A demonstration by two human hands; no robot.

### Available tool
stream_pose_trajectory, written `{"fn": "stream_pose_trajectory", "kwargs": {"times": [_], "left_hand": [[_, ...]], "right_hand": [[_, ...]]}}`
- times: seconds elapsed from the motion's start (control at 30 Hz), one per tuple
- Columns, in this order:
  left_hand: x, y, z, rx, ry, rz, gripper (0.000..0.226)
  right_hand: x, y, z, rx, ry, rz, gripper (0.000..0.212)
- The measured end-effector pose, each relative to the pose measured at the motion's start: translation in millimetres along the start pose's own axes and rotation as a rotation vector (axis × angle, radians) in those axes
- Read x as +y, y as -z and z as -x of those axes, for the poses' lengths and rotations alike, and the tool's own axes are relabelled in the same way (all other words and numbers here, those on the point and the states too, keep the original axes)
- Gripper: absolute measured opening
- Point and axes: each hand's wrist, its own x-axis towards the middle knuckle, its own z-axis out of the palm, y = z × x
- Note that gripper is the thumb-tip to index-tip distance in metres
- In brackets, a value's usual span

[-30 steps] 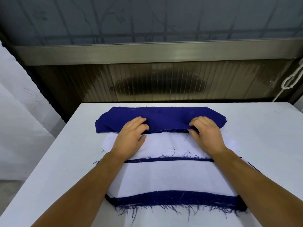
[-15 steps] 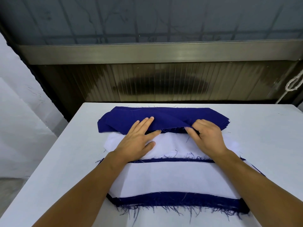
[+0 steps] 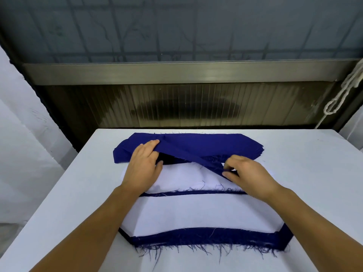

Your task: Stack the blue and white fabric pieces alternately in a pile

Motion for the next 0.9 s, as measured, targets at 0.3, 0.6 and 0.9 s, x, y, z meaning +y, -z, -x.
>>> {"fn": "stream_pose_trajectory", "kwargs": {"times": [0.3, 0.6, 0.9], "left_hand": [[-6.3, 90.4, 40.9, 0.072, -0.177, -0.013, 0.022], [0.1, 117.3, 54.2, -0.542, 0.112, 0.334, 0.046], [12.4, 111.2, 70.9, 0.11, 0.039, 0.197, 0.044]], "right_hand": [[-10.6, 48.5, 61.4, 0.066, -0.135, -0.157, 0.01], [0.3, 67.4, 69.9, -0.312, -0.238, -0.232, 0.018], [-9.5, 52.2, 80.9, 0.485, -0.033, 0.143, 0.026]]}}
